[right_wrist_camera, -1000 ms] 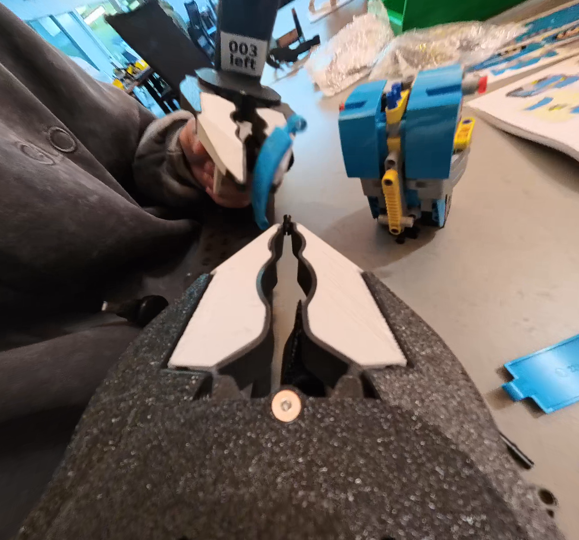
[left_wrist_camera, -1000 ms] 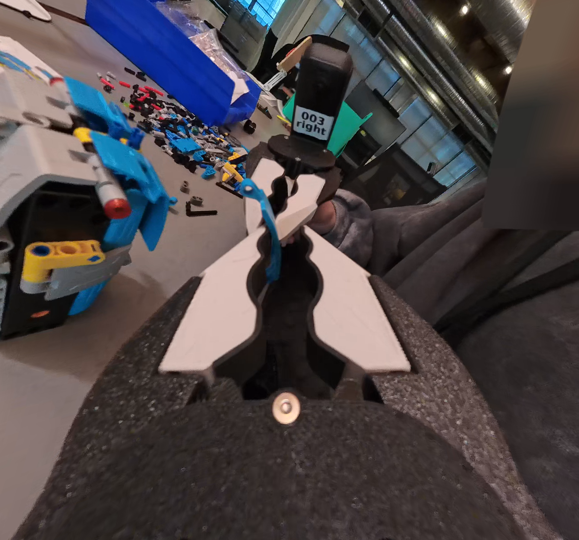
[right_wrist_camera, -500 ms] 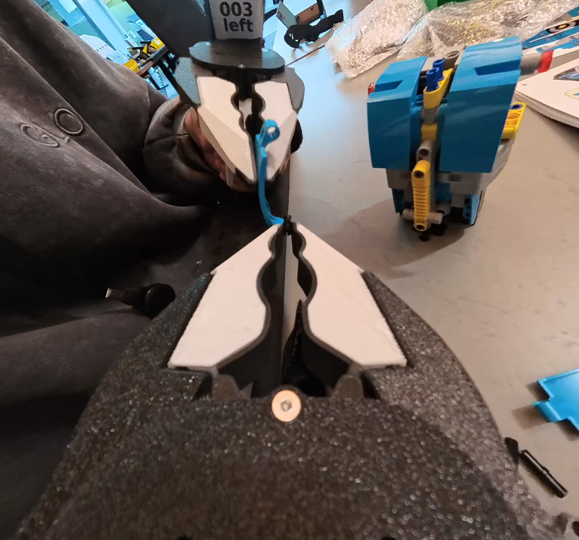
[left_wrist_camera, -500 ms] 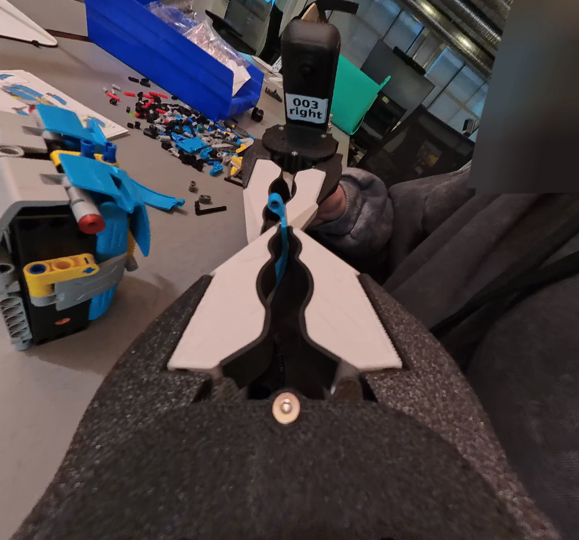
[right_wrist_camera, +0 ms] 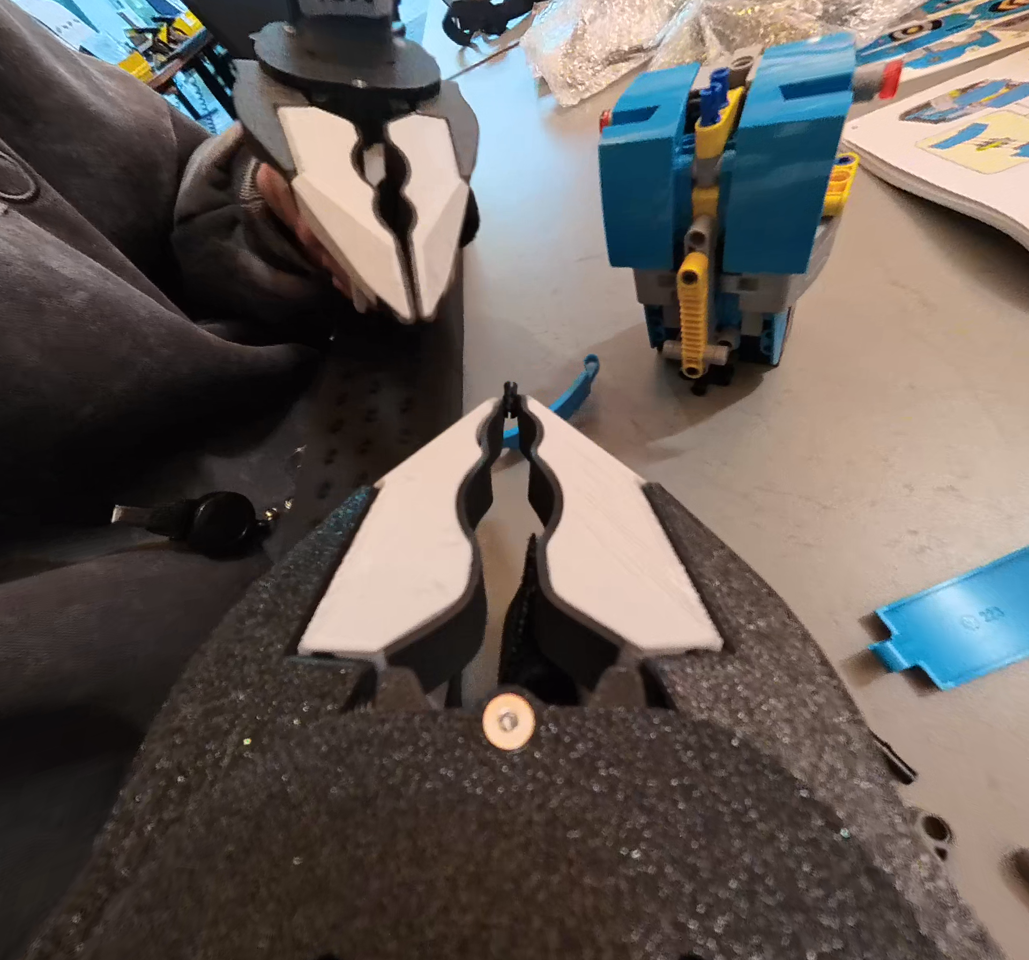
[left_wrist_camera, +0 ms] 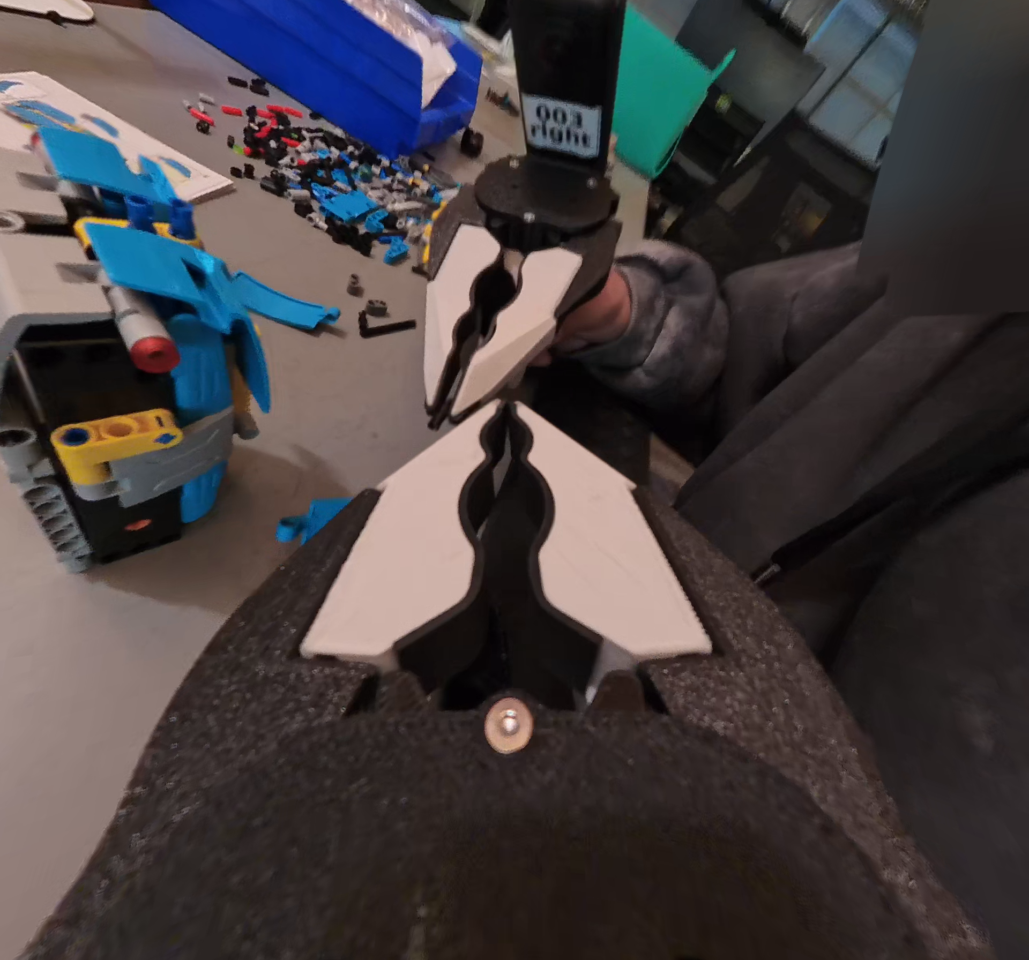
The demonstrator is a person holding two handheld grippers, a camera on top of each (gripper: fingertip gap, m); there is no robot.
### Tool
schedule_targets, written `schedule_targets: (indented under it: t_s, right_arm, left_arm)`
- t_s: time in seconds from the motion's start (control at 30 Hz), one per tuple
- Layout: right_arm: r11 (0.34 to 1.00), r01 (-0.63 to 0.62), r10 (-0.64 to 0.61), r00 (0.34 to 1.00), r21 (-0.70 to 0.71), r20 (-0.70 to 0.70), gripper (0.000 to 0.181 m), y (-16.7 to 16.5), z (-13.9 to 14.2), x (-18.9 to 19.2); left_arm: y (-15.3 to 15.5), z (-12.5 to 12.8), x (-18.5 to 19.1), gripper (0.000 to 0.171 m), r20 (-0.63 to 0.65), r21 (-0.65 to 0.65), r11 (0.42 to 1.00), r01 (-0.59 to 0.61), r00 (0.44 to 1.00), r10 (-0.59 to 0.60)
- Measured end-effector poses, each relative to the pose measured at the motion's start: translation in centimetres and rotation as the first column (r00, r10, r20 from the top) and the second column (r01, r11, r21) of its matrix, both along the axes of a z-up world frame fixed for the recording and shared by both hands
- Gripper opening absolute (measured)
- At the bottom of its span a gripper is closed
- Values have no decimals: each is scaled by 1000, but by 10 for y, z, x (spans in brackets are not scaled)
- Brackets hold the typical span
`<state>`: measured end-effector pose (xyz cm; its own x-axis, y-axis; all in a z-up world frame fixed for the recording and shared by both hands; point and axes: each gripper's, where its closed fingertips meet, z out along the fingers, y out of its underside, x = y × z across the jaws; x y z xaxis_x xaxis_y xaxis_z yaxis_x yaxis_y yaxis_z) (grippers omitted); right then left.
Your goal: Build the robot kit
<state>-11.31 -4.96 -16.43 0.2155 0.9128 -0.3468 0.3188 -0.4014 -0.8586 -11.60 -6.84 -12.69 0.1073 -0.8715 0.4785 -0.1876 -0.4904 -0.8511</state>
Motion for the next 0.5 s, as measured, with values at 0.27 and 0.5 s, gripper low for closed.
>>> schedule_targets:
  t_s: [0.27, 0.5]
  right_arm:
    - [999, 17, -20, 997, 35, 74, 4, 4, -11, 3]
    - [995, 5, -27, 973, 98, 230, 4, 4, -36, 11]
  left_arm:
    - [-2, -55, -18, 24, -426, 402, 868, 290, 899, -103]
    - [-1, -88, -7, 24, -509, 411, 783, 468, 830, -229]
